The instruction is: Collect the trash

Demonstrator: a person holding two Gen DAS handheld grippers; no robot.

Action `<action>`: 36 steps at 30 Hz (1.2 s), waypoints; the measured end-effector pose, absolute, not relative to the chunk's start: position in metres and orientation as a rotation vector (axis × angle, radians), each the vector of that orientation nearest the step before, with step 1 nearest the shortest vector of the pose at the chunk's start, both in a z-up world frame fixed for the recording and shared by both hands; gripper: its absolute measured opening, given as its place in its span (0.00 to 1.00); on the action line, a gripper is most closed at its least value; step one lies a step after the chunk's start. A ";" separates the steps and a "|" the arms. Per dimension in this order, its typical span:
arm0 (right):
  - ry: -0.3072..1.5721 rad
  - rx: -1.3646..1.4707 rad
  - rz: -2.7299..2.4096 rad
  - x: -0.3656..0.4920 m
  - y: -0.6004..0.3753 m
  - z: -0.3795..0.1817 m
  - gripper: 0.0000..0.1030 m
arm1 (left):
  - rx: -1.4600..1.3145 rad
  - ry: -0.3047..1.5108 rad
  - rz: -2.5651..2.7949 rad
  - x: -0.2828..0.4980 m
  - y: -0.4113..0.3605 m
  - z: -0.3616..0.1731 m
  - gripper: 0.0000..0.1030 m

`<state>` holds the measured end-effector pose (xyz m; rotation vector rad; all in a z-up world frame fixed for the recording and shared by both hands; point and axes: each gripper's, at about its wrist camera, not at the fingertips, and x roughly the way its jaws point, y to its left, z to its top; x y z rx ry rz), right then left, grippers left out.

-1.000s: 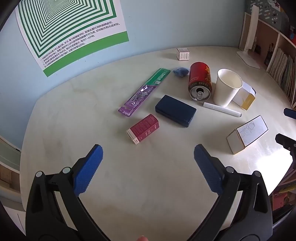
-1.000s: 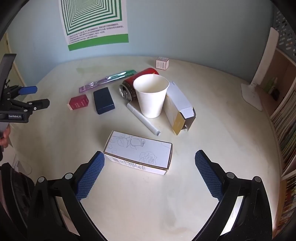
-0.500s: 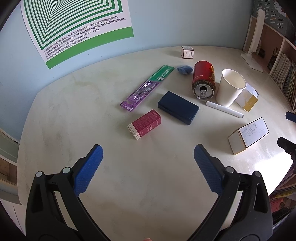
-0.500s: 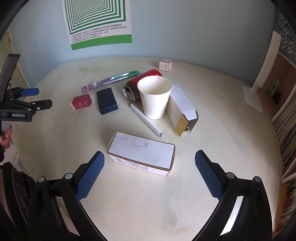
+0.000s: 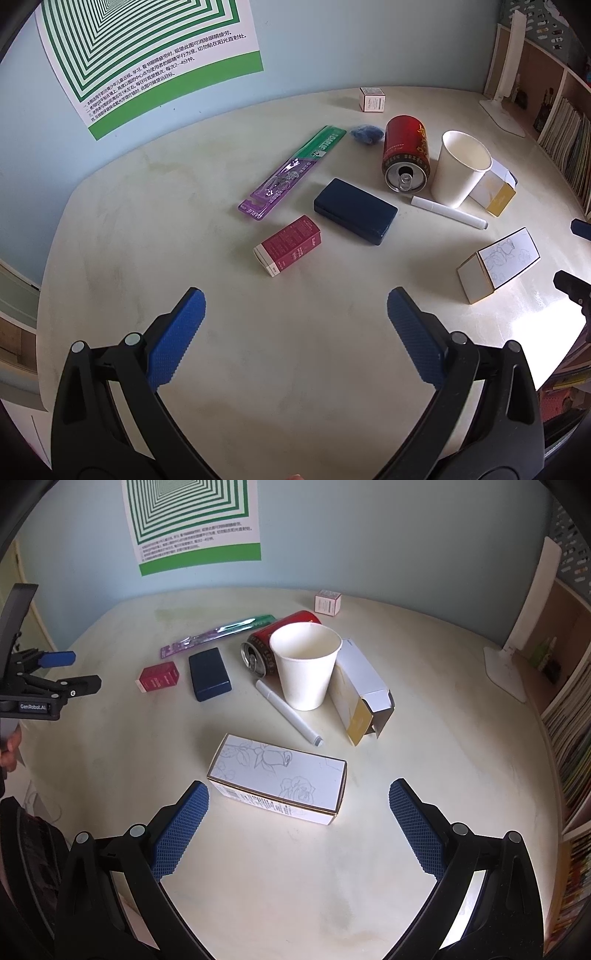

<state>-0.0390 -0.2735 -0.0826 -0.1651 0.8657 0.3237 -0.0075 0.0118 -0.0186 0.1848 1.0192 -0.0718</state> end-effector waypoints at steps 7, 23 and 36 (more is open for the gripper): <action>0.881 -0.171 0.328 -0.037 -0.274 -0.086 0.94 | 0.187 1.033 -0.071 -0.007 0.012 -0.023 0.94; 0.904 -0.191 0.335 -0.034 -0.272 -0.094 0.94 | 0.197 1.043 -0.063 -0.008 0.010 -0.024 0.94; 0.921 -0.197 0.335 -0.033 -0.269 -0.100 0.94 | 0.210 1.050 -0.062 -0.008 0.011 -0.028 0.94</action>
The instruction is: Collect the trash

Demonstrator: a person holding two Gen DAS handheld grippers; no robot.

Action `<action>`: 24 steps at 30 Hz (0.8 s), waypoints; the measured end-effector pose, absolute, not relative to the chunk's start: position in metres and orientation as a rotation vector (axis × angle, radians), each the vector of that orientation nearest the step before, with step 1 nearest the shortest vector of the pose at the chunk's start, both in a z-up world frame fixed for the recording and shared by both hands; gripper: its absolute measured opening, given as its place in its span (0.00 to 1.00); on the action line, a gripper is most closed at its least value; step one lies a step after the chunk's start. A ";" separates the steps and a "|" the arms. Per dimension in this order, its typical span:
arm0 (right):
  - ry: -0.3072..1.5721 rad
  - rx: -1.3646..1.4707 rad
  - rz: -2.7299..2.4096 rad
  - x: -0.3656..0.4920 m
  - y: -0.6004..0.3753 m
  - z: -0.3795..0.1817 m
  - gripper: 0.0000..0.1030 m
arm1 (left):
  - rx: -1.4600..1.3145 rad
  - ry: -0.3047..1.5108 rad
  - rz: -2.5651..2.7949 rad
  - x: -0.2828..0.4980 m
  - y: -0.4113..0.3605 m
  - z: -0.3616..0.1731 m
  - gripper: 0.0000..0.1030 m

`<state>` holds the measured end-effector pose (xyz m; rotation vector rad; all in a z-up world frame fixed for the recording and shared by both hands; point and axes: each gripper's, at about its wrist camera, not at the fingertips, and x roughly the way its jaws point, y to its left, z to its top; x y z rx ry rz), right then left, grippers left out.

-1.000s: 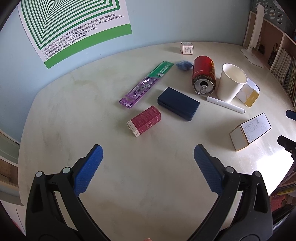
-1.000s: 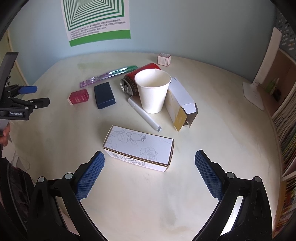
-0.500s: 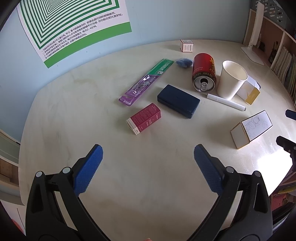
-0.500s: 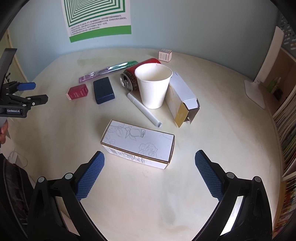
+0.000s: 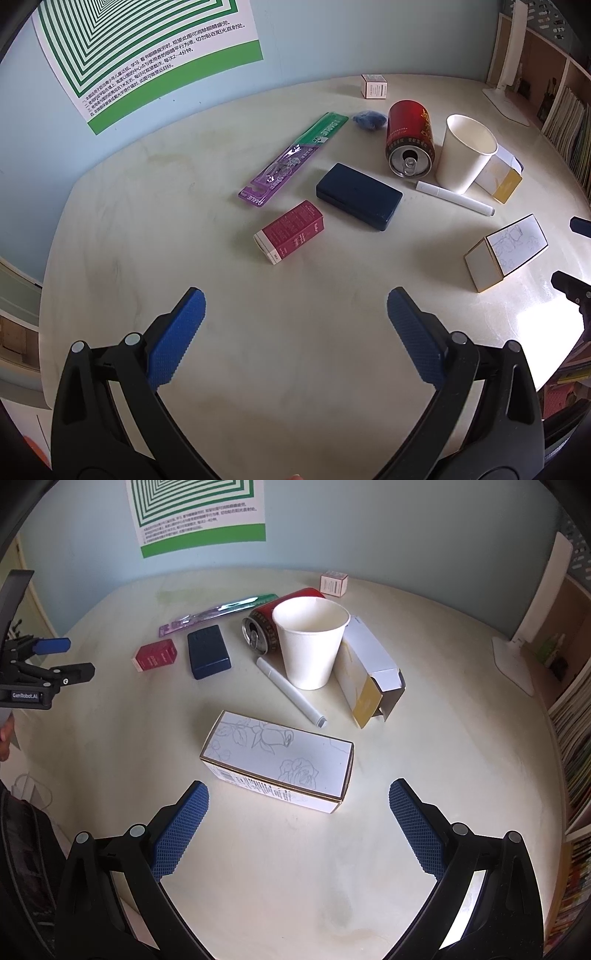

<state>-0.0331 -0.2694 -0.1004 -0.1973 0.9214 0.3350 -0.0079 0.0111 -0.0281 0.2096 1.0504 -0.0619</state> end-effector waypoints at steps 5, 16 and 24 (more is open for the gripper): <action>0.924 -0.192 0.337 -0.033 -0.270 -0.102 0.94 | 0.209 1.050 -0.061 -0.008 0.011 -0.028 0.94; 0.928 -0.194 0.343 -0.032 -0.269 -0.103 0.94 | 0.212 1.055 -0.067 -0.007 0.008 -0.029 0.94; 0.922 -0.245 0.360 -0.027 -0.267 -0.109 0.94 | 0.248 1.057 -0.066 -0.003 0.008 -0.035 0.94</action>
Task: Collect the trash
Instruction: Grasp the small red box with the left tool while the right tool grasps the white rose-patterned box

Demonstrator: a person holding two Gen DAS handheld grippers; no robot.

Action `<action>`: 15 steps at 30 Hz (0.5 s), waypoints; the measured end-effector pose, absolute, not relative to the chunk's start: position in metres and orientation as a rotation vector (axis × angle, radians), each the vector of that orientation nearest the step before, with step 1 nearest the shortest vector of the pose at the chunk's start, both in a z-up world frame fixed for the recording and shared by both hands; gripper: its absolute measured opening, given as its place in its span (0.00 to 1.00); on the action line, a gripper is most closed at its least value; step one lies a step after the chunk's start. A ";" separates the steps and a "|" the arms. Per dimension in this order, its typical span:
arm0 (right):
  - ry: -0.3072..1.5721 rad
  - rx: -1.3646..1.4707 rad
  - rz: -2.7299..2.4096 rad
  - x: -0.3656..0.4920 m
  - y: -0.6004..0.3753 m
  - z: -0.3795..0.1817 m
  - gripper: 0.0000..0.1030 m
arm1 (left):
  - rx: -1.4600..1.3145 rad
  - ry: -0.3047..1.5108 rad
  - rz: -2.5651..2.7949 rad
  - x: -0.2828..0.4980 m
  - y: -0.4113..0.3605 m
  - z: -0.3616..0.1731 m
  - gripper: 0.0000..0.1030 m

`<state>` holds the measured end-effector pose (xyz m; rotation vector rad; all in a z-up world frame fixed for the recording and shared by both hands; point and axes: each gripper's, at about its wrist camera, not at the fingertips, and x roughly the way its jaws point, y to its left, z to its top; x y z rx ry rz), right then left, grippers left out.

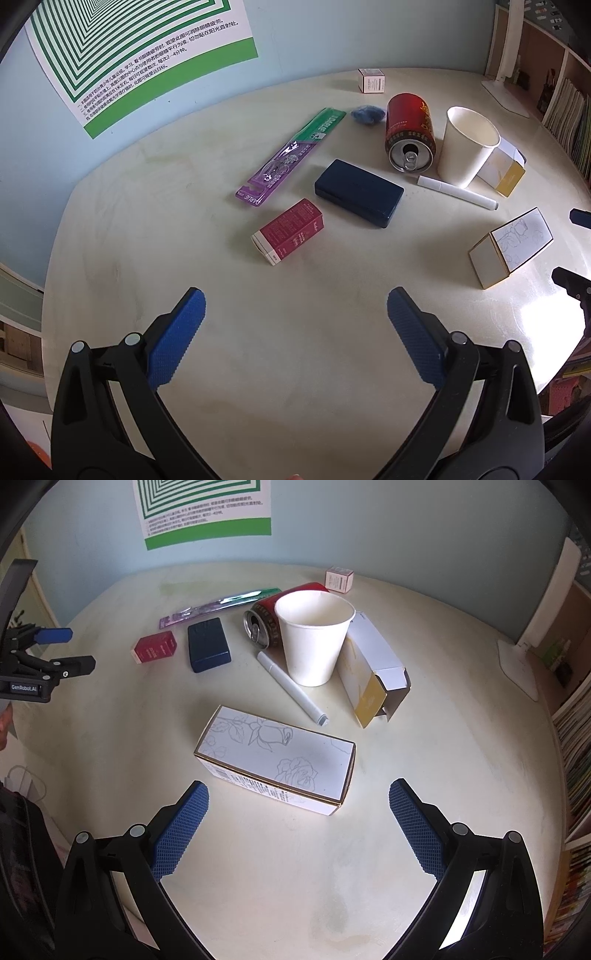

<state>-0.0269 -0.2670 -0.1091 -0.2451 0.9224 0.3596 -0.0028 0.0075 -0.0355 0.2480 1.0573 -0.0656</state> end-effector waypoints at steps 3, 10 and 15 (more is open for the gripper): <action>0.925 -0.282 0.372 -0.022 -0.265 -0.113 0.94 | 0.301 1.057 -0.066 0.003 0.007 -0.042 0.94; 0.931 -0.382 0.418 -0.008 -0.257 -0.120 0.94 | 0.400 1.063 -0.094 0.024 0.011 -0.058 0.94; 0.935 -0.518 0.471 -0.001 -0.245 -0.129 0.94 | 0.453 1.088 -0.138 0.043 0.014 -0.071 0.94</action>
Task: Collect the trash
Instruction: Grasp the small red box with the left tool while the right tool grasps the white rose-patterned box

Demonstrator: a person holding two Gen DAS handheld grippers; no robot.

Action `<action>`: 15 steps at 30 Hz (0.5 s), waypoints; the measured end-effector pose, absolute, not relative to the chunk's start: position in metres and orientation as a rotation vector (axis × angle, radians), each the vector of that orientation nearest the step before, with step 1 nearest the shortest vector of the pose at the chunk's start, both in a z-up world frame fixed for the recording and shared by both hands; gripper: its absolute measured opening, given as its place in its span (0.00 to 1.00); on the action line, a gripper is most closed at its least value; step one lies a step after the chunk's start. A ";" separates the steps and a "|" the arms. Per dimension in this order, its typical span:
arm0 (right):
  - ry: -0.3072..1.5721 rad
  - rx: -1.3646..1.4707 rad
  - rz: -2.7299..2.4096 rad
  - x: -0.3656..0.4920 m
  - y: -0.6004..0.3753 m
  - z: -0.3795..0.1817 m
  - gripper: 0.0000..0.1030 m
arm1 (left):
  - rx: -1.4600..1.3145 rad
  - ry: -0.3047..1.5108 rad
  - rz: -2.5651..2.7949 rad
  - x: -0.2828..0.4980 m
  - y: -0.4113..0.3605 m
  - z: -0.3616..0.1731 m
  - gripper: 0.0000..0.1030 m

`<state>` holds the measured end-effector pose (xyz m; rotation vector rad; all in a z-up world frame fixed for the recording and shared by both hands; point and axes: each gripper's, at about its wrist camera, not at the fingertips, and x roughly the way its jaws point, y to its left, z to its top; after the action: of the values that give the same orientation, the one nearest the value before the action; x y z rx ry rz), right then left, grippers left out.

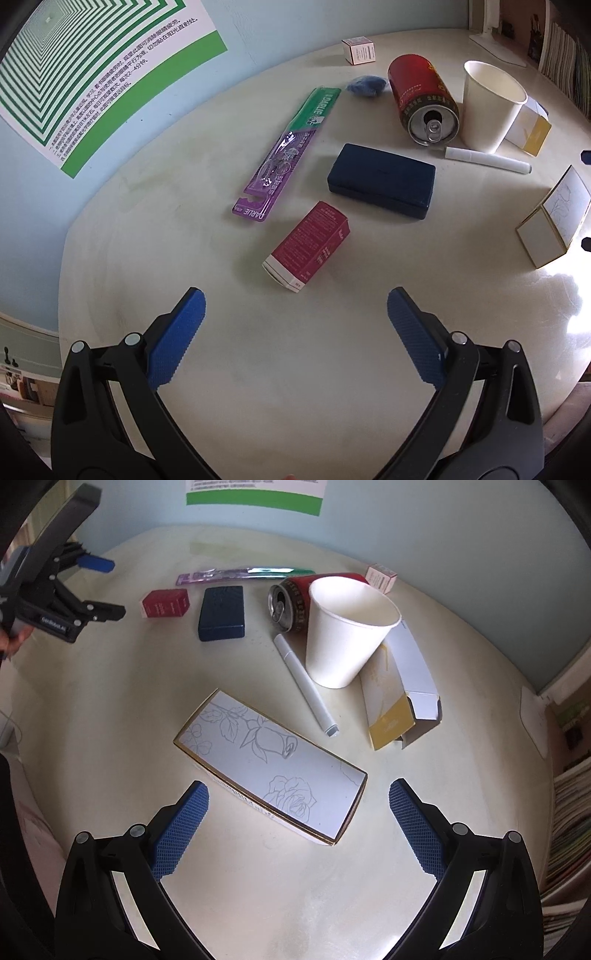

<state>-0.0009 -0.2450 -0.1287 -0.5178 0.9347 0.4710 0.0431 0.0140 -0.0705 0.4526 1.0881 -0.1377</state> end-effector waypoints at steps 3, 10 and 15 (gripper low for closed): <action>0.919 -0.589 0.497 0.005 -0.238 -0.130 0.94 | 0.501 1.088 -0.149 0.054 0.016 -0.077 0.94; 0.949 -0.653 0.570 0.030 -0.229 -0.138 0.94 | 0.600 1.096 -0.243 0.083 0.015 -0.090 0.94; 1.015 -0.633 0.606 0.047 -0.226 -0.148 0.94 | 0.599 1.144 -0.323 0.103 0.016 -0.105 0.94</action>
<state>0.0472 -0.2259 -0.1475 -0.6332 1.0147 0.6057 0.1027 0.0162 -0.1049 0.5992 1.1437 -0.3233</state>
